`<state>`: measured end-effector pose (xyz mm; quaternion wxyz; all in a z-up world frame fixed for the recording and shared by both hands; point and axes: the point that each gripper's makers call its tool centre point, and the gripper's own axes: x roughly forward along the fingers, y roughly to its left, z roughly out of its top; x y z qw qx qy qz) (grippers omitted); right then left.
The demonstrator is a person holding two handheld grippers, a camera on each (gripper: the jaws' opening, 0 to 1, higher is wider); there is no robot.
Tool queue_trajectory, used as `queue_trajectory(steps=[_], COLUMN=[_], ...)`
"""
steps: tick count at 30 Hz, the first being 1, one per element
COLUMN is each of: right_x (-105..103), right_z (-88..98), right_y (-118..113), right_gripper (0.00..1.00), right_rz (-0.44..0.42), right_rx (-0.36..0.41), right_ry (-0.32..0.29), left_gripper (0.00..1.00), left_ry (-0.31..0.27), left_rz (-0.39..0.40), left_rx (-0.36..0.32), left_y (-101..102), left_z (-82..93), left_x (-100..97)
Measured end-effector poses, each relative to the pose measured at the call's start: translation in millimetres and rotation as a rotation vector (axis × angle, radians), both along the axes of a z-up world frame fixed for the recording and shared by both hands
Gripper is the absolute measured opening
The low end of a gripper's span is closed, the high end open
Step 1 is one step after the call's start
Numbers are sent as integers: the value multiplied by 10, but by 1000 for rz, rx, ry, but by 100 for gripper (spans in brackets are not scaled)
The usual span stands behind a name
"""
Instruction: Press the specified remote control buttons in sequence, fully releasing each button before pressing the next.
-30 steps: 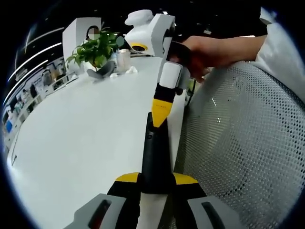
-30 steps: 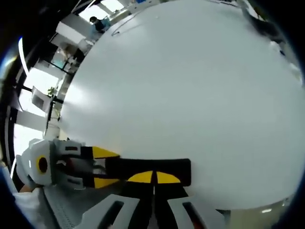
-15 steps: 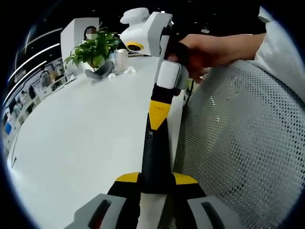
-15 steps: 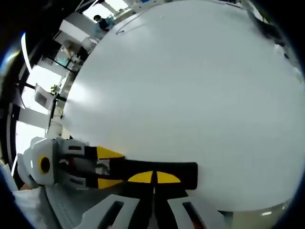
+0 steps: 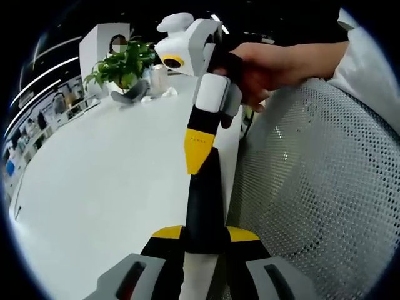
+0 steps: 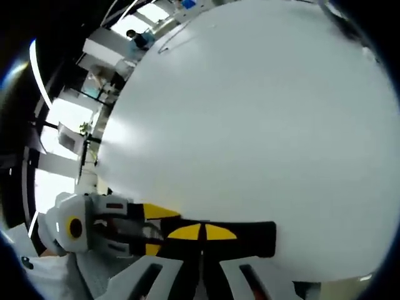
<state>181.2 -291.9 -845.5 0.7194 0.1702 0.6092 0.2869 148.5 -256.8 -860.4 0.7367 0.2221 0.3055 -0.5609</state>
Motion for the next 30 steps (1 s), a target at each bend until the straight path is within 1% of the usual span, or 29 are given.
queue_trajectory(steps=[3,5,7,9,12,22,26,30], right_x=[-11,-17,-45,-38,-36,-35,-34,-30], right_z=[-5,-24,-79,-57,-67,-72,-71,-81], right_y=[15,7,-15,-21,-15,-9,7,4], right_gripper=[0,0,0,0,0,0,0,0], right_rz=[-8,-9,-8,-21,-23,-4,33,40], right_rx=[-6,-16,-30,-16,-16,-33,-66,-83], right_ry=[13,7,15,26,31,-5,-41,-54], left_gripper=[24,24,24,24,24,24,24,24], left_ry=[1,2,3,4,4,5,2,4], left_rz=[1,2,3,4,3,1,-2,-2], left_rx=[0,0,-1,-2,-2,-4,-1,-2], left_y=[0,1,1,2,1,1,2,0], left_z=[-2,-1,-2,-5,-2,-1,2,5], left_x=[0,0,0,1,0,2,4,3])
